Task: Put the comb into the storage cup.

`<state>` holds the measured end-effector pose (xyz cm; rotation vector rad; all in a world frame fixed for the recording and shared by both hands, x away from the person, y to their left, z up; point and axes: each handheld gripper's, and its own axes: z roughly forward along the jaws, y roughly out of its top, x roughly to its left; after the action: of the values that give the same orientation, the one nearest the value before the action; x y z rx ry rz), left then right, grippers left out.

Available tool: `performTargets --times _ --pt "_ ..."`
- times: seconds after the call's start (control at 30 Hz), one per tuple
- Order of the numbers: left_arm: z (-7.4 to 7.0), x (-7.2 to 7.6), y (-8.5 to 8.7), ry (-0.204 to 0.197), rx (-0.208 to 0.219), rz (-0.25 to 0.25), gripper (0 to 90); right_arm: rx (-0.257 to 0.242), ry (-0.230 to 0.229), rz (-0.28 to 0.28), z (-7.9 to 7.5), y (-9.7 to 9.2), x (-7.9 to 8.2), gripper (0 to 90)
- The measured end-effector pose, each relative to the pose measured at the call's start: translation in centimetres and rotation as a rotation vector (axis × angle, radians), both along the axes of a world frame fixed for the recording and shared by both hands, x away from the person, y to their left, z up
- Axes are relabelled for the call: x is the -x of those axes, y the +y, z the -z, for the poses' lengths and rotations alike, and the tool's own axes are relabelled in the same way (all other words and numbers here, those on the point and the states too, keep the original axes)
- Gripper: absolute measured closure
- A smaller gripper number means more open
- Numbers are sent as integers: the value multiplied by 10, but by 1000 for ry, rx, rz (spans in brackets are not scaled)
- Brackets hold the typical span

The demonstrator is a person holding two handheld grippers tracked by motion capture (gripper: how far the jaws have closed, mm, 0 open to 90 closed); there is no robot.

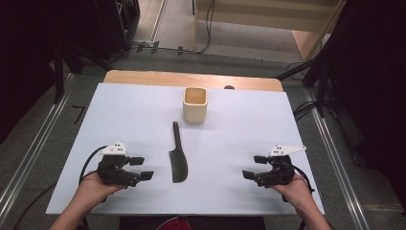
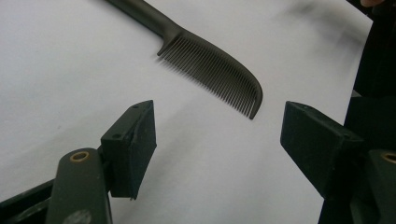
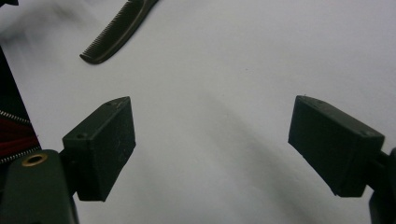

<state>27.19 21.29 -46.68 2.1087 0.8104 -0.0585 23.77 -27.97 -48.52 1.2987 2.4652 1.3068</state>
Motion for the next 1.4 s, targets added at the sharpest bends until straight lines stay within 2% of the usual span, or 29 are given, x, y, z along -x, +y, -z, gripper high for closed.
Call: performTargets --times 0.17,0.33,0.7,0.9,1.27,1.4 --pt "0 -1 -1 1 3 0 279 8 20 17 2 -2 -2 130" --pt "0 -1 0 -5 -3 -5 278 -10 23 33 0 -1 -3 130" --pt "0 -3 -3 -4 -14 11 279 4 22 26 0 1 -5 132" --pt "0 -6 -5 -2 -17 27 279 15 25 28 -1 1 0 132" --pt "0 -8 -7 -5 -21 29 279 7 32 40 -1 0 2 132" --pt "-1 -7 -5 -6 -19 22 279 24 37 36 1 3 1 132"
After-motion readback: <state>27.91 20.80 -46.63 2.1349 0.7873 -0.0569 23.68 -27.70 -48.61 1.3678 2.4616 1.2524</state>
